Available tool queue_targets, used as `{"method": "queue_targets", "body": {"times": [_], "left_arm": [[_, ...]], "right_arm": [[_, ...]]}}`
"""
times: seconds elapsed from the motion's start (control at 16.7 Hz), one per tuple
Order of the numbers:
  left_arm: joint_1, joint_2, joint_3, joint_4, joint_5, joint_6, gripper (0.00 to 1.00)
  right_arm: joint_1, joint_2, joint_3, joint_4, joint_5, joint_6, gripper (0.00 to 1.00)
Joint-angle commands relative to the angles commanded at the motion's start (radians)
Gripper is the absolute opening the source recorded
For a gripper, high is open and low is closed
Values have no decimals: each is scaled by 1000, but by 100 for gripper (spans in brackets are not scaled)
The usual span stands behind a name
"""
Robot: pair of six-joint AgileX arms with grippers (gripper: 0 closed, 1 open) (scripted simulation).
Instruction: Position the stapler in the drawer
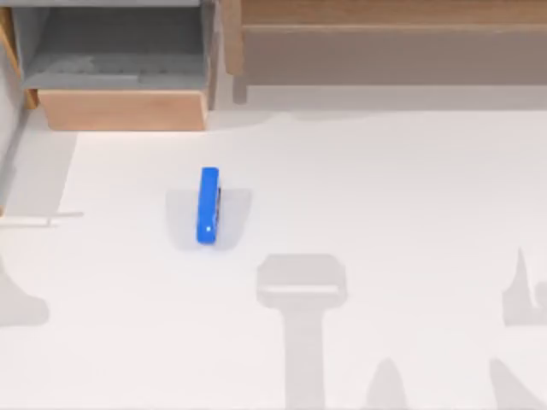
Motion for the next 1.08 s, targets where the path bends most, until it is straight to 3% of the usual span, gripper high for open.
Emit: {"method": "queue_targets", "body": {"times": [0.72, 1.08], "left_arm": [[39, -24, -60, 28, 50, -3, 100], [-102, -165, -88, -178, 108, -188, 100]], "right_arm": [[0, 0, 0, 0, 0, 0, 100], [0, 0, 0, 0, 0, 0, 100]]}}
